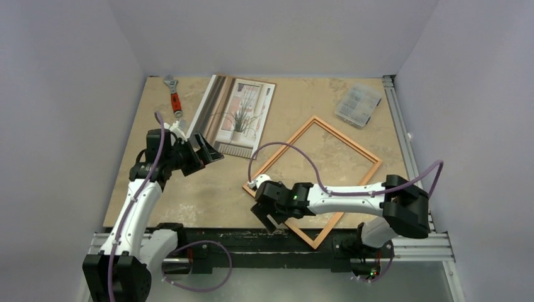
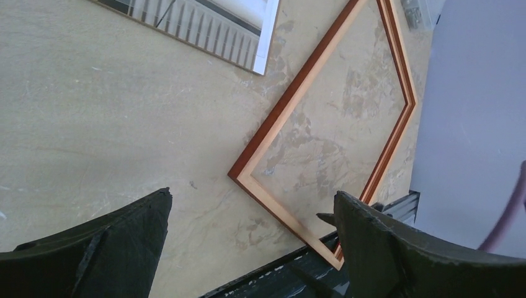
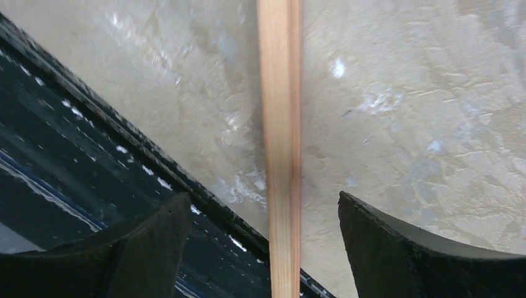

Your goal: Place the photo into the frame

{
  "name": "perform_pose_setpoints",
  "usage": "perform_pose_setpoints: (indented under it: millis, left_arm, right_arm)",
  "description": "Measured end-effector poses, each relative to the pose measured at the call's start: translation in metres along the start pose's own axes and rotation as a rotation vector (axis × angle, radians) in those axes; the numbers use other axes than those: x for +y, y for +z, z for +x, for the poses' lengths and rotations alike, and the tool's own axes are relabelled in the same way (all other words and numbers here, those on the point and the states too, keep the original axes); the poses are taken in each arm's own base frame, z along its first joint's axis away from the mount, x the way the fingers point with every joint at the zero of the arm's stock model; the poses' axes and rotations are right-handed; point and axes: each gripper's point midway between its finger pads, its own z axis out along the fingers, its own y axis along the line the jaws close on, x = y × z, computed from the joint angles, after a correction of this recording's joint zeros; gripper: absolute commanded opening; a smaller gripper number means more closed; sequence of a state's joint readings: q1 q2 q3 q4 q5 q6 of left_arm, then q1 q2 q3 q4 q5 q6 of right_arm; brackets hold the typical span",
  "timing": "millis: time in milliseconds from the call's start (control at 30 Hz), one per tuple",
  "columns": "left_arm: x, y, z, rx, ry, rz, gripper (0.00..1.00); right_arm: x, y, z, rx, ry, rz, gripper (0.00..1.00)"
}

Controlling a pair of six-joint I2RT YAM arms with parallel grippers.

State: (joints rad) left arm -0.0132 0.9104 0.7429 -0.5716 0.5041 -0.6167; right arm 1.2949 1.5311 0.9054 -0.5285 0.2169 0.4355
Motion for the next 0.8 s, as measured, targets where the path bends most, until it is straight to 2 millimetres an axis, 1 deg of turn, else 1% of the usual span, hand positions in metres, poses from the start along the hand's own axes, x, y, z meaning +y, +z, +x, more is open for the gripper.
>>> perform_pose_setpoints:
  millis: [100, 200, 267, 367, 433, 500, 533, 633, 700, 800]
  left_arm:
    - [0.0, 0.013, 0.004, 0.035, 0.01, 0.011, 1.0]
    - [-0.003, 0.029, 0.014, 0.093, 0.029, 0.014, 1.0]
    - [-0.003, 0.04, 0.025, 0.141, 0.045, 0.006, 1.0]
    - [-0.002, 0.056, 0.043, 0.215, 0.077, -0.032, 1.0]
    - [-0.005, 0.065, 0.05, 0.244, 0.11, -0.064, 1.0]
    - [-0.009, 0.072, 0.053, 0.254, 0.145, -0.088, 1.0]
    - [-0.013, 0.075, 0.054, 0.256, 0.17, -0.102, 1.0]
    - [-0.025, 0.084, 0.057, 0.258, 0.234, -0.124, 1.0]
    - [-0.032, 0.09, 0.059, 0.258, 0.28, -0.142, 1.0]
    - [-0.038, 0.098, 0.061, 0.256, 0.325, -0.178, 1.0]
  right_arm:
    - [-0.008, -0.008, -0.016, -0.03, 0.11, -0.054, 0.86]
    - [-0.026, -0.021, -0.041, -0.096, 0.252, -0.111, 0.86]
    - [-0.04, -0.03, -0.053, -0.139, 0.339, -0.142, 0.87]
    - [-0.063, -0.04, -0.059, -0.181, 0.46, -0.175, 0.87]
    - [-0.078, -0.044, -0.056, -0.191, 0.542, -0.188, 0.87]
    - [-0.092, -0.045, -0.05, -0.191, 0.617, -0.193, 0.87]
    - [-0.097, -0.045, -0.047, -0.188, 0.649, -0.194, 0.87]
    - [-0.121, -0.044, -0.034, -0.175, 0.781, -0.183, 0.87]
    - [-0.142, -0.045, -0.023, -0.163, 0.879, -0.151, 0.87]
    - [-0.182, -0.05, 0.001, -0.144, 1.067, -0.061, 0.88]
